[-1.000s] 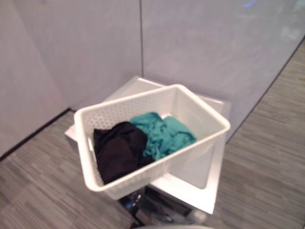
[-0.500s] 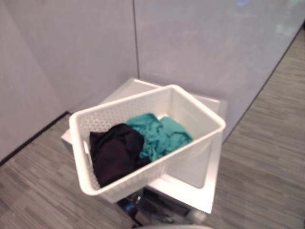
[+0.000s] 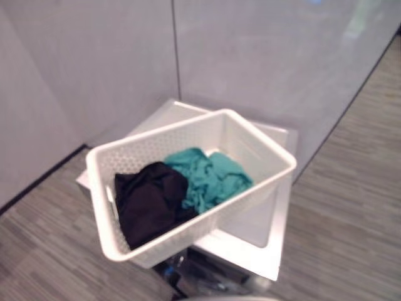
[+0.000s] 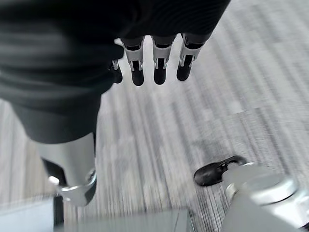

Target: Grab the laundry basket,head to the washer,open it,put in the laundry and shut it.

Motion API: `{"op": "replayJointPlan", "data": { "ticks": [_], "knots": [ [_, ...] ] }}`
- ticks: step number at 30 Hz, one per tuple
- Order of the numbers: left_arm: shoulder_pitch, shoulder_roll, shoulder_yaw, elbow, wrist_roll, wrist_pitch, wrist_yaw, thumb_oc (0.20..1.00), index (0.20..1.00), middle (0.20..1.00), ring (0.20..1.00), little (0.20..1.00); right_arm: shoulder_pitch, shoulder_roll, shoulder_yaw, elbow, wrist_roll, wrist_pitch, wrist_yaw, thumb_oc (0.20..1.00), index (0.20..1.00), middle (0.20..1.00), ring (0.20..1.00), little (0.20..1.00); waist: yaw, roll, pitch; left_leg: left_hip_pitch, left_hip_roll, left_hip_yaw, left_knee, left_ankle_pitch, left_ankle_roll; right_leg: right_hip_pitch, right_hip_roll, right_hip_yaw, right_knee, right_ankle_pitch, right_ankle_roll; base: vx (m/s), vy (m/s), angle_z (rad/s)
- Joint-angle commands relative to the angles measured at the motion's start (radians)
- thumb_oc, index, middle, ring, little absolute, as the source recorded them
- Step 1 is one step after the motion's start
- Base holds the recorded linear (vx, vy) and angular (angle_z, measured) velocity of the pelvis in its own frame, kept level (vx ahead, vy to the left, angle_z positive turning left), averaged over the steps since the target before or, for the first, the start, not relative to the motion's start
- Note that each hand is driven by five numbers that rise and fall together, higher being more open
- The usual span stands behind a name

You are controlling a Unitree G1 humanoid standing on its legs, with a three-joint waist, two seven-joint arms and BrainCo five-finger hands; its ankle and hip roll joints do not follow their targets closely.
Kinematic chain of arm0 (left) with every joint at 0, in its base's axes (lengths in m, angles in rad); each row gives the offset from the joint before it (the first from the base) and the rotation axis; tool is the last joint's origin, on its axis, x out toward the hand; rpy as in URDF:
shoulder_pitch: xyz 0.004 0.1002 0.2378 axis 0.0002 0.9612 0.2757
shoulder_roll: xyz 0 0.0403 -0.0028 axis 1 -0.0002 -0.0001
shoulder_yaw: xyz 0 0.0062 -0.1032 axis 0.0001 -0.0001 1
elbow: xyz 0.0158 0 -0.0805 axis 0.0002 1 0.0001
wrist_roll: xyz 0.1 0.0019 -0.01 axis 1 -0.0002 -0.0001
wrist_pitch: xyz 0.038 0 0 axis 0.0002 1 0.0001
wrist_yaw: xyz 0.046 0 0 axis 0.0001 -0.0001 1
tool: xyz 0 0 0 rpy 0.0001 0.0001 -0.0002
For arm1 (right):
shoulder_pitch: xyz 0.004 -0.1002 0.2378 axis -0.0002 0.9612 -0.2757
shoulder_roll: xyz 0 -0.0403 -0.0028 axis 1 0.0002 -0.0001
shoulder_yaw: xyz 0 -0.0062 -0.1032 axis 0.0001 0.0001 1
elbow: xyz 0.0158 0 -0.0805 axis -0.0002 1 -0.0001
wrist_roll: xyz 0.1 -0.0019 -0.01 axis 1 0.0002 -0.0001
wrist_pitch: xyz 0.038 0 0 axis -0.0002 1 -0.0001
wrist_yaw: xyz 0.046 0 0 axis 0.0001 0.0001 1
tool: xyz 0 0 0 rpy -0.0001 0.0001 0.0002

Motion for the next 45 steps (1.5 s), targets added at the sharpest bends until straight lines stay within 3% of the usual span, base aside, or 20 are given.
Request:
{"op": "replayJointPlan", "data": {
  "ticks": [1, 36, 41, 45],
  "knots": [
    [-0.068, -0.005, -0.009, -0.011, 0.026, -0.038, 0.025, 1.000, 1.000, 1.000, 1.000, 1.000, -0.100, -0.023, -0.009, -0.011, -0.017, -0.023, -0.013, 1.000, 1.000, 1.000, 1.000, 1.000, 0.021, 0.029, 0.049, 0.100, 0.114, 0.001, 0.055, -0.126, -0.071, -0.063, -0.126, -0.007, -0.012, 0.111, 0.111, 0.01, -0.002, 0.05],
    [-0.069, -0.001, -0.025, -0.018, 0.027, -0.040, 0.005, 1.000, 1.000, 1.000, 1.000, 1.000, -0.079, -0.058, -0.084, 0.056, 0.022, -0.013, -0.027, 1.000, 1.000, 1.000, 1.000, 1.000, 0.004, 0.026, 0.047, 0.126, 0.112, 0.032, 0.065, -0.147, -0.067, -0.072, -0.133, 0.020, -0.012, 0.119, 0.123, 0.00, 0.006, -0.02],
    [-0.095, 0.011, -0.056, -0.072, 0.037, -0.046, 0.009, 1.000, 1.000, 1.000, 1.000, 1.000, -0.108, -0.065, -0.071, 0.029, 0.020, -0.016, -0.027, 1.000, 1.000, 1.000, 1.000, 1.000, -0.001, 0.017, 0.073, 0.062, 0.087, 0.019, 0.156, -0.181, -0.048, -0.095, -0.162, 0.024, -0.001, 0.142, 0.132, -0.08, 0.096, -0.03],
    [-0.130, 0.012, -0.105, -0.109, 0.054, -0.045, 0.006, 1.000, 1.000, 1.000, 1.000, 1.000, -0.130, -0.067, -0.051, -0.005, 0.000, -0.009, -0.027, 1.000, 1.000, 1.000, 1.000, 1.000, -0.023, 0.021, 0.106, 0.022, 0.046, 0.015, 0.193, -0.209, -0.008, -0.181, -0.212, 0.055, 0.087, 0.191, 0.148, -0.17, 0.207, 0.06]
  ]
}}
